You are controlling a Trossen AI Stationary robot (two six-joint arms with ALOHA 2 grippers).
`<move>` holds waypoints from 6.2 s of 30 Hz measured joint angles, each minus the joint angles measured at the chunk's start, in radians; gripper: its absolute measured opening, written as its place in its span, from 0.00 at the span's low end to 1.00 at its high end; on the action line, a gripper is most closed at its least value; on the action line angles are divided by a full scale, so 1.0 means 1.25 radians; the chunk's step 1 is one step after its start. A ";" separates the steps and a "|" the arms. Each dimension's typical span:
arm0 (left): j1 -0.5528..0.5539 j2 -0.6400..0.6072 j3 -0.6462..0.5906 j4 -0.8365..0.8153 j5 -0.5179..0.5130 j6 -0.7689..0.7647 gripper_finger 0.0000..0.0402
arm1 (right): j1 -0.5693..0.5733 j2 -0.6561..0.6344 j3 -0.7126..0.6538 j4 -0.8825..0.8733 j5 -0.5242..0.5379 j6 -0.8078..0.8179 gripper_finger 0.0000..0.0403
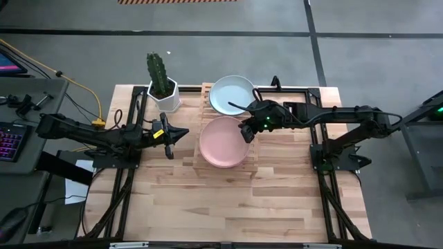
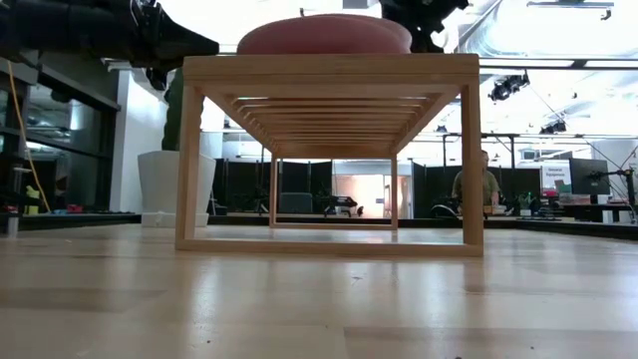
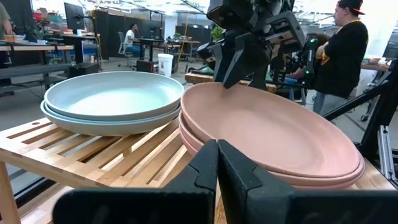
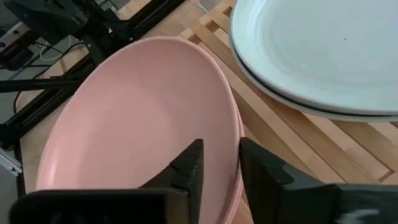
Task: Place and stack plates onto a shelf
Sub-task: Stack the light brown plate on the brown plate on the shelf, then adjust the gray plate on the shelf, then return to Home Position
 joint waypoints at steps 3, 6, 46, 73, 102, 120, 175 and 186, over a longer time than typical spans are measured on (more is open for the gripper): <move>0.000 0.000 0.000 0.000 0.000 0.000 0.00 | 0.000 -0.009 0.000 0.000 0.001 -0.017 0.24; 0.000 0.000 0.000 0.000 0.000 0.000 0.00 | 0.000 -0.019 0.001 0.002 0.003 -0.027 0.27; 0.000 0.000 0.001 -0.008 -0.013 0.000 0.00 | -0.158 -0.167 -0.587 0.937 0.280 -0.341 0.00; 0.000 0.000 0.001 -0.009 -0.016 0.001 0.00 | -0.172 -0.086 -0.587 1.069 0.262 -0.376 0.00; 0.000 -0.234 0.001 -0.245 0.124 0.088 0.00 | 0.002 -0.466 -0.586 0.622 0.178 -0.333 0.00; -0.006 -0.453 -0.183 -0.212 0.188 0.036 0.00 | 0.051 -0.501 -0.586 0.572 0.218 -0.320 0.00; -0.016 -0.454 -0.182 -0.243 0.138 0.044 0.00 | 0.162 -1.024 -0.973 0.463 -0.009 -0.369 0.00; -0.015 -0.511 -0.182 -0.264 0.138 0.044 0.00 | 0.187 -1.024 -0.973 0.467 0.016 -0.398 0.00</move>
